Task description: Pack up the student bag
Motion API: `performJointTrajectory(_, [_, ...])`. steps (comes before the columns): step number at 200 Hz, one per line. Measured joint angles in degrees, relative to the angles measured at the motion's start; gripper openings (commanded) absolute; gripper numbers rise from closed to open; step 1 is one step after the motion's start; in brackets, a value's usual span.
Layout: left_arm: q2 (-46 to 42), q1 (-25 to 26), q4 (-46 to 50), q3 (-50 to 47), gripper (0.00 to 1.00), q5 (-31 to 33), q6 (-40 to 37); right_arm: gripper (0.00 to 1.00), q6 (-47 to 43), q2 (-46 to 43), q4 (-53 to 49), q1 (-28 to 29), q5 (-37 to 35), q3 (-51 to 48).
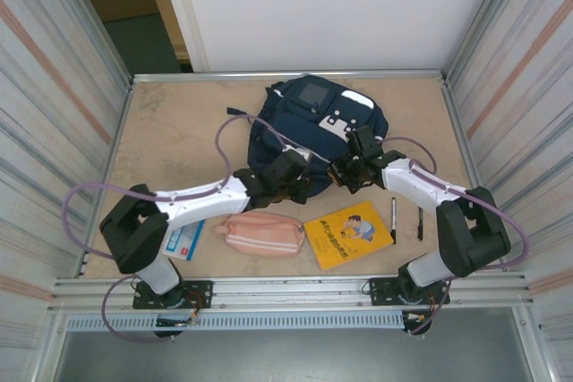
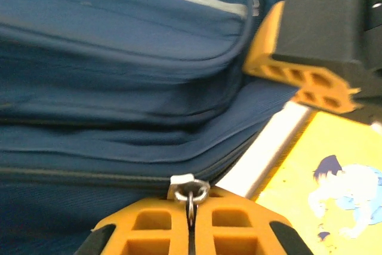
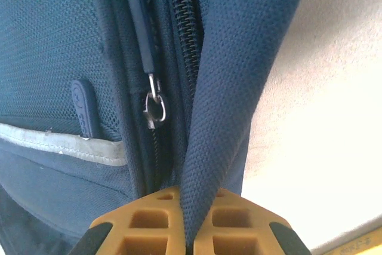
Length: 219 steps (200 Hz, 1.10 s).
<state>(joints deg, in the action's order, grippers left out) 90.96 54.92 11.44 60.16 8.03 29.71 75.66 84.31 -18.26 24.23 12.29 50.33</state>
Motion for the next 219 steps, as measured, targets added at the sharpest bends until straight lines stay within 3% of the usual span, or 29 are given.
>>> performJointTrajectory(28, [-5.9, -2.6, 2.2, -2.9, 0.0, 3.2, -1.6, 0.06, -8.7, -0.7, -1.8, -3.9, 3.2, 1.0])
performJointTrajectory(71, [-10.0, -8.4, 2.2, -7.6, 0.0, 1.4, -6.0, 0.16, -25.3, 3.7, -4.6, -12.2, 12.9, 5.2])
performJointTrajectory(83, [-10.0, -8.5, 2.5, -7.7, 0.0, -0.1, -7.3, 0.23, -28.4, 5.9, -5.1, -13.9, 13.4, 6.7])
performJointTrajectory(98, [-9.9, -8.2, 3.1, -7.7, 0.0, -2.1, -8.3, 0.42, -31.8, 8.6, -5.5, -16.3, 13.5, 8.9])
performJointTrajectory(113, [-9.2, -7.3, 4.0, -7.3, 0.0, -3.2, -8.8, 0.51, -33.5, 9.7, -5.5, -18.1, 13.2, 10.2])
performJointTrajectory(129, [-7.7, -5.7, 4.0, -6.3, 0.0, -4.2, -8.7, 0.6, -32.4, 9.2, -6.6, -18.7, 12.1, 10.5])
performJointTrajectory(159, [-3.7, -3.0, 3.5, -2.8, 0.0, -7.0, -6.8, 0.66, -24.4, 2.2, -12.6, -15.8, 6.4, 8.7])
performJointTrajectory(190, [1.7, -0.2, 1.7, 1.7, 0.0, -8.5, -5.9, 0.67, -12.3, -7.4, -19.1, -6.6, 1.4, 7.1])
performJointTrajectory(219, [3.9, 1.6, -1.5, 3.6, 0.0, -9.9, -5.8, 0.64, -4.0, -9.0, -18.8, -1.8, 1.2, 4.4])
